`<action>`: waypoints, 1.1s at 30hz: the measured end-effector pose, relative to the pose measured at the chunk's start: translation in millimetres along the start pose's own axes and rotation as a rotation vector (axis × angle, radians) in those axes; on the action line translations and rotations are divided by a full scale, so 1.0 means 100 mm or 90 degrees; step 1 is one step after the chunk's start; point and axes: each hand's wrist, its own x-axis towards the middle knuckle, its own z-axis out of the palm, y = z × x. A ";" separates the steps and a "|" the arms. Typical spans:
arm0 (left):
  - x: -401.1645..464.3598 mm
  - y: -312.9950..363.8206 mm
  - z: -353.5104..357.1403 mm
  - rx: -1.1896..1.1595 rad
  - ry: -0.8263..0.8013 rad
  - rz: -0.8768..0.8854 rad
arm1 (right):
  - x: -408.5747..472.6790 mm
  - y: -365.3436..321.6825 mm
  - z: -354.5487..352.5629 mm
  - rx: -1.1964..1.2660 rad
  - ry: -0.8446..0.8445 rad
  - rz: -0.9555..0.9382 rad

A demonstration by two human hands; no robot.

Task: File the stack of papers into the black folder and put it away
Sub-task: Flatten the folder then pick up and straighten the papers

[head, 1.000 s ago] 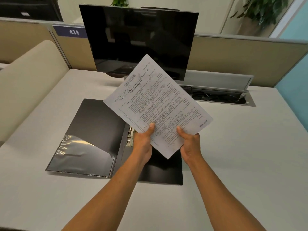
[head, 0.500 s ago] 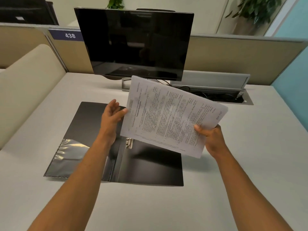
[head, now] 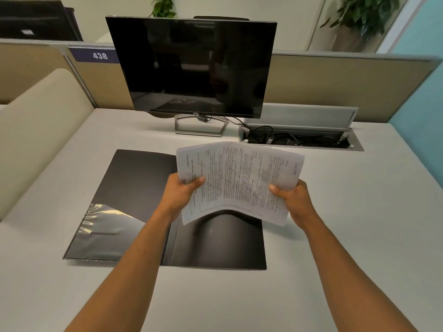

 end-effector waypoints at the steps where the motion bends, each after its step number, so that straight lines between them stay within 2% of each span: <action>1: -0.02 0.01 0.05 -0.014 0.019 0.011 | 0.00 -0.01 0.05 -0.003 0.018 -0.007; 6: -0.10 0.03 0.32 -0.086 0.145 0.060 | -0.06 -0.03 0.34 -0.035 0.097 -0.063; 9: -0.19 -0.03 0.45 -0.107 0.200 0.092 | -0.12 0.04 0.50 -0.011 0.110 -0.110; 12: -0.27 -0.26 0.50 -0.058 0.194 0.098 | -0.16 0.26 0.60 0.007 0.075 -0.129; 17: -0.37 -0.65 0.51 0.006 0.146 0.018 | -0.27 0.65 0.66 -0.019 0.042 -0.041; 26: -0.27 -0.59 0.51 -0.014 0.192 0.020 | -0.24 0.57 0.63 -0.078 0.066 -0.046; 33: -0.33 -0.69 0.53 -0.003 0.176 -0.018 | -0.31 0.69 0.60 -0.088 0.077 -0.007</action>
